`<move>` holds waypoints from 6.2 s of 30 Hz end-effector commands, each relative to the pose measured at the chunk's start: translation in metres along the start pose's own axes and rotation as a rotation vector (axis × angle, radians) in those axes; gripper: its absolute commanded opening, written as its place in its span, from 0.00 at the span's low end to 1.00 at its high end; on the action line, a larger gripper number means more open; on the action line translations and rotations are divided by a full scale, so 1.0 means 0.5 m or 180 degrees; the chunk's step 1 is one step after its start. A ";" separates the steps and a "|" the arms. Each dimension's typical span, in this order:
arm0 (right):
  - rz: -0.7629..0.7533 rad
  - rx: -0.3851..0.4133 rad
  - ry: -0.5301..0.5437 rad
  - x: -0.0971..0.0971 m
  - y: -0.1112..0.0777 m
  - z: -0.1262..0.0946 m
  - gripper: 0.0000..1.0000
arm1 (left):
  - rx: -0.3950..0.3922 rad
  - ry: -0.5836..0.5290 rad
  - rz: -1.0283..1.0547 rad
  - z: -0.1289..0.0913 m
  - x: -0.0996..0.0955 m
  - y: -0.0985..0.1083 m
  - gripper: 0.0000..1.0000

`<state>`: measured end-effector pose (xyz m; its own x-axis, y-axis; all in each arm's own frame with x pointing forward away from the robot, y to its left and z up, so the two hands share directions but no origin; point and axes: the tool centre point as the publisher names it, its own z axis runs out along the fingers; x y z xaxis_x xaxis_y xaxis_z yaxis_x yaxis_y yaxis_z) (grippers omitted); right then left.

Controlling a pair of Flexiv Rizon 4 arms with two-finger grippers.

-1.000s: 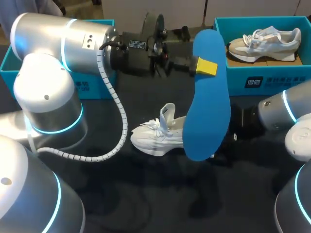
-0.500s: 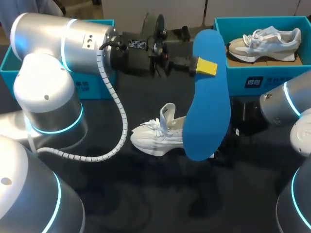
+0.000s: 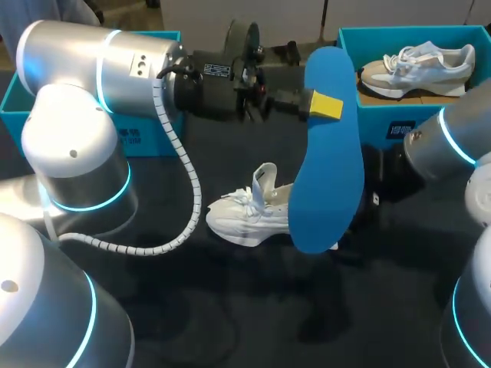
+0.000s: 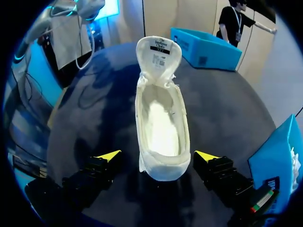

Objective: Take the shoe out of the shoebox, open the shoe tongue, remove and reinsert the insole, then place the shoe into the shoebox

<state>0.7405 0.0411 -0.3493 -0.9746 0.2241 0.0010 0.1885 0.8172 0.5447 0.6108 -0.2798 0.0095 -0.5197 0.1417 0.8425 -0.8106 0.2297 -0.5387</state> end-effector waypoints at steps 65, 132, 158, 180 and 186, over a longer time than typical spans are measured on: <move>-0.0027 0.1177 -0.0162 -0.043 0.098 0.000 1.00 | 0.0010 0.0000 0.0001 0.001 -0.002 0.003 0.00; 0.2455 0.0732 0.0039 0.010 0.062 0.072 0.00 | 0.0010 0.0000 0.0001 0.001 -0.002 0.003 0.00; 0.3246 0.0313 -0.0551 0.007 0.071 0.084 0.00 | 0.0010 0.0000 0.0001 0.001 -0.002 0.003 0.00; 0.3650 0.0582 -0.1078 0.016 0.063 0.113 0.00 | 0.0010 0.0000 0.0001 0.001 -0.002 0.003 0.00; 0.3686 0.0601 -0.1087 0.019 0.052 0.127 0.00 | 0.0010 0.0000 0.0001 0.001 -0.002 0.003 0.00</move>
<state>0.7440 0.0951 -0.3825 -0.1429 0.9757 0.1663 0.9664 0.1013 0.2361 0.6108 -0.2798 0.0095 -0.5197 0.1417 0.8425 -0.8106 0.2296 -0.5387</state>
